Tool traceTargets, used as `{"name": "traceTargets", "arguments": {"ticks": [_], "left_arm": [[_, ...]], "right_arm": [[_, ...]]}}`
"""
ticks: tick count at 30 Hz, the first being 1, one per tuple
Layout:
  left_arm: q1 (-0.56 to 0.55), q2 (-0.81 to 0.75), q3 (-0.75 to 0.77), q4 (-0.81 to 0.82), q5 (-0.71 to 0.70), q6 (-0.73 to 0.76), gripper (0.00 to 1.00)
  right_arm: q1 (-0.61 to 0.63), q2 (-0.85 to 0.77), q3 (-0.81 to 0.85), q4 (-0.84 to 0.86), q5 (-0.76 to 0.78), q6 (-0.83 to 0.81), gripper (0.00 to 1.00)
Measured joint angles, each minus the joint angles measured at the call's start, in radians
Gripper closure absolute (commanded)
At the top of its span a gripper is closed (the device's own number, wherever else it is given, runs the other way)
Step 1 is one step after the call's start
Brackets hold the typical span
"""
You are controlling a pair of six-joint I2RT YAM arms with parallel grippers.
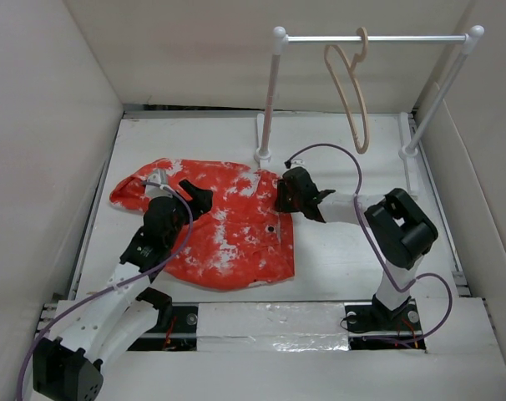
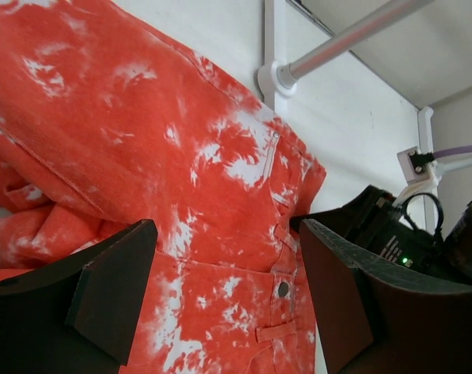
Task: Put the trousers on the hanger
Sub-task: Flatten out the trousers at the center of the board.
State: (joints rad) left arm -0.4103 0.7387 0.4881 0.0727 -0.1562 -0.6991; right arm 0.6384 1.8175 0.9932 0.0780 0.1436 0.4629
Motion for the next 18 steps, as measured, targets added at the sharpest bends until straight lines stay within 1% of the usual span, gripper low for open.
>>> {"name": "traceTargets", "arguments": {"ticks": [1,3,4,6,9,15,18], "left_arm": [[0.000,-0.010,0.000,-0.003,-0.009,-0.002,0.28],[0.000,-0.023,0.000,-0.010,-0.026,-0.007,0.28],[0.000,-0.028,0.000,-0.013,-0.034,-0.010,0.26],[0.002,-0.031,0.000,-0.018,-0.046,-0.019,0.26],[0.007,-0.032,0.000,-0.021,-0.061,-0.033,0.23],[0.008,-0.027,-0.002,-0.031,-0.086,-0.054,0.20],[0.008,-0.026,-0.002,-0.036,-0.102,-0.062,0.19]], "right_arm": [[0.004,0.003,-0.003,0.004,0.005,0.006,0.82],[0.005,0.000,-0.011,0.013,0.018,0.018,0.96],[0.005,-0.008,-0.014,0.013,0.021,0.018,1.00],[0.005,-0.048,-0.031,0.008,0.033,0.016,1.00],[0.010,-0.170,-0.047,-0.023,0.045,0.005,1.00],[0.044,-0.537,-0.047,-0.109,0.090,-0.031,1.00],[0.018,-0.717,-0.073,-0.155,0.119,-0.042,1.00]]}}
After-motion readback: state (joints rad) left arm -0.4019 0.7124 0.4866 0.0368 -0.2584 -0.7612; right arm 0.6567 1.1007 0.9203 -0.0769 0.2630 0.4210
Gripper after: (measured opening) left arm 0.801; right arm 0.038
